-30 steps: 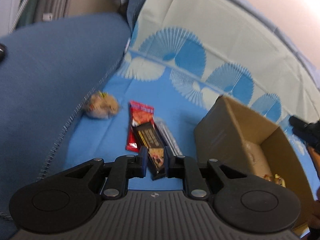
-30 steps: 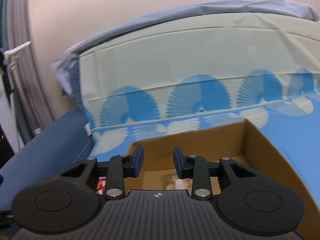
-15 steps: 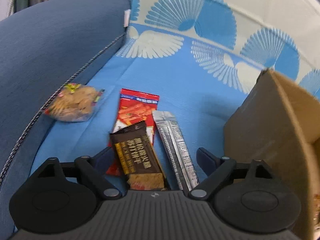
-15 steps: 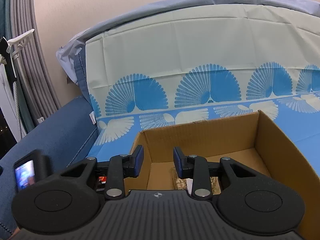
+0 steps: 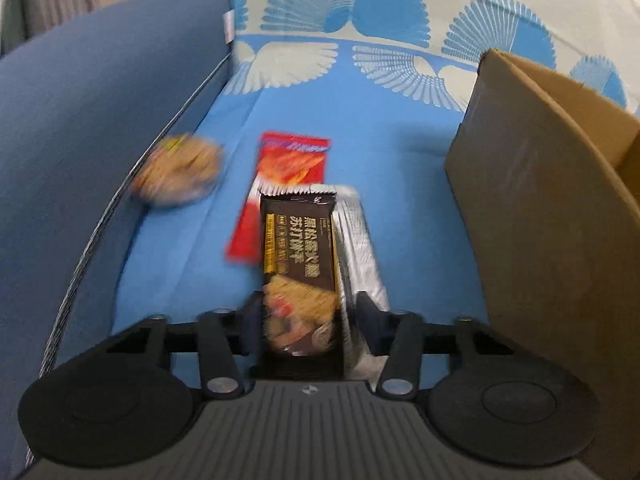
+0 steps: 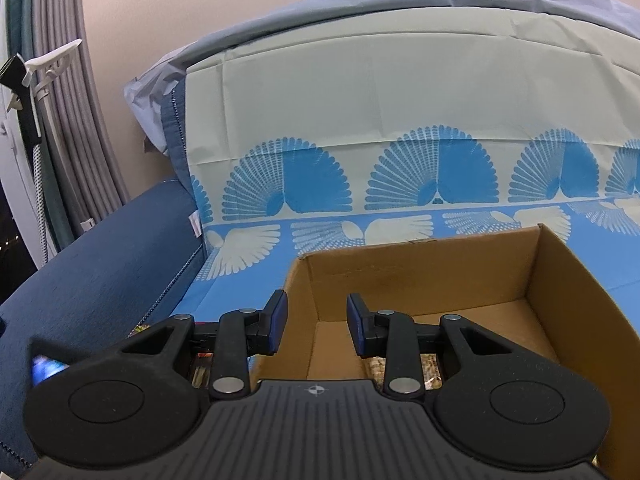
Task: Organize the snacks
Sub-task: 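Move both tools back to the snack pile, then position the left tool around the dark cracker bar while the right tool straddles the silver stick packet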
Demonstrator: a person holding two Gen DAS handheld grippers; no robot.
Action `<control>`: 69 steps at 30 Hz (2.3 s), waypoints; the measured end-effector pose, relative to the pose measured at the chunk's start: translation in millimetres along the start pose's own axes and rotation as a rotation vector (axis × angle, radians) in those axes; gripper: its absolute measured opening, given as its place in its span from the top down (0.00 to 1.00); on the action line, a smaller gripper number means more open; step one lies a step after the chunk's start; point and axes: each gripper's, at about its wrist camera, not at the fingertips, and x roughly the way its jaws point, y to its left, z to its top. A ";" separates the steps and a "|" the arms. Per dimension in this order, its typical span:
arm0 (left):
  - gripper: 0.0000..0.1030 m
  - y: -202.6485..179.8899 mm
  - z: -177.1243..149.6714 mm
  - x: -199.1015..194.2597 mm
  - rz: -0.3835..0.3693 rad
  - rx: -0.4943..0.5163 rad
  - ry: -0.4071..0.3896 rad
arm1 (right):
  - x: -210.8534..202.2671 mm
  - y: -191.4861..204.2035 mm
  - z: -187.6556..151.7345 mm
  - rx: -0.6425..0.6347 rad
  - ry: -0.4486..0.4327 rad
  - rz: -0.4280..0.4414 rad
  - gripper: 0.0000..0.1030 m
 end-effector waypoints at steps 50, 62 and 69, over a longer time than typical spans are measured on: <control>0.59 108.6 -35.5 -66.6 -0.244 -0.110 -0.168 | 96.0 125.9 -120.1 -0.185 0.374 -0.016 0.78; 0.59 112.7 -37.7 -72.4 -0.273 -0.125 -0.174 | 16.4 144.0 -119.3 -0.255 0.385 0.029 0.82; 0.54 108.6 -35.7 -68.6 -0.268 -0.115 -0.132 | -29.6 130.9 -148.5 -0.234 0.392 0.021 0.82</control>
